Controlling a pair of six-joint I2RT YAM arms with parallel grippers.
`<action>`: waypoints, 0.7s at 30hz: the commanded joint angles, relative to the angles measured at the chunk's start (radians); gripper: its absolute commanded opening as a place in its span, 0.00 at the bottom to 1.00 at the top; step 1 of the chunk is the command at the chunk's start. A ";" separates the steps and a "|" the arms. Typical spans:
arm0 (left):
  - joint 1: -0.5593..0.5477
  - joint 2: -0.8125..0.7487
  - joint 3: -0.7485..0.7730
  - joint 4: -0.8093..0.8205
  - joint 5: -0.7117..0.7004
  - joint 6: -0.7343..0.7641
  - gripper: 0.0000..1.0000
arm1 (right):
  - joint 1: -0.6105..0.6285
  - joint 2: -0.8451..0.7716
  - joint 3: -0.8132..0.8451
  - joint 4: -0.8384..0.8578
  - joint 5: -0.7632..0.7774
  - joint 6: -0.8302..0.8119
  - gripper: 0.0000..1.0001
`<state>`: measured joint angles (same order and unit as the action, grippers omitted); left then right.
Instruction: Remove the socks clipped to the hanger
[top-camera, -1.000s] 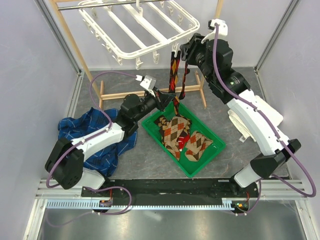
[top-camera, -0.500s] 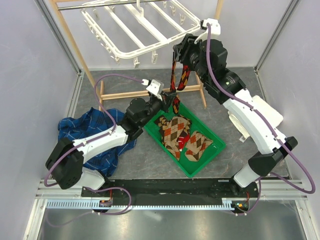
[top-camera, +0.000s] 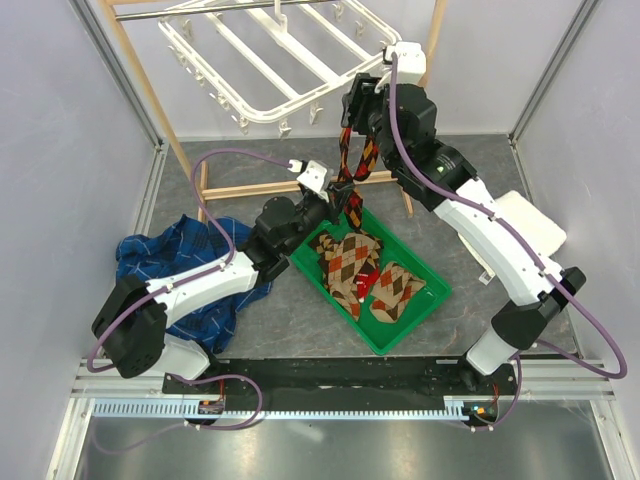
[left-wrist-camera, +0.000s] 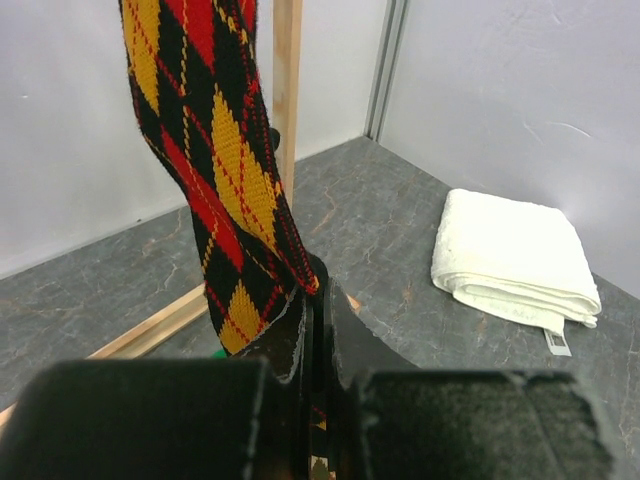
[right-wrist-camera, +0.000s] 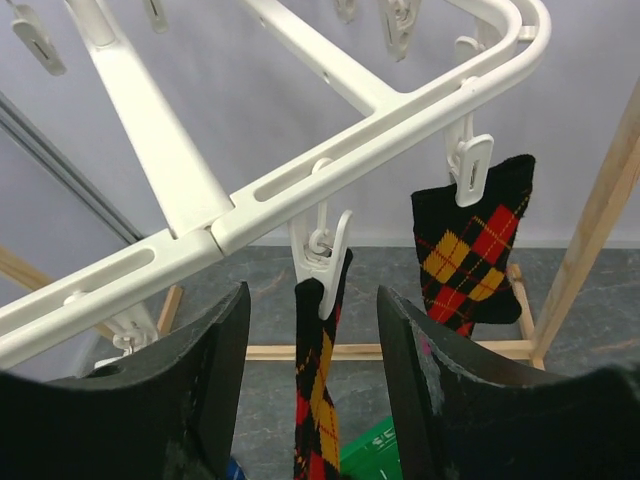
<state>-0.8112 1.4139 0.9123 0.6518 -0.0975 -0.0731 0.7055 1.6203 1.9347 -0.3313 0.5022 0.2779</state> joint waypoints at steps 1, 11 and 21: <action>-0.016 0.005 0.048 0.029 -0.021 0.050 0.02 | 0.009 0.015 0.044 0.017 0.041 -0.034 0.61; -0.029 -0.001 0.046 0.031 -0.021 0.047 0.02 | 0.012 0.044 0.046 0.049 0.078 -0.060 0.60; -0.046 0.005 0.048 0.039 -0.022 0.041 0.02 | 0.012 0.121 0.147 0.071 0.124 -0.117 0.51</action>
<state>-0.8478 1.4139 0.9230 0.6491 -0.1032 -0.0647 0.7120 1.7176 2.0113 -0.3065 0.5922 0.2024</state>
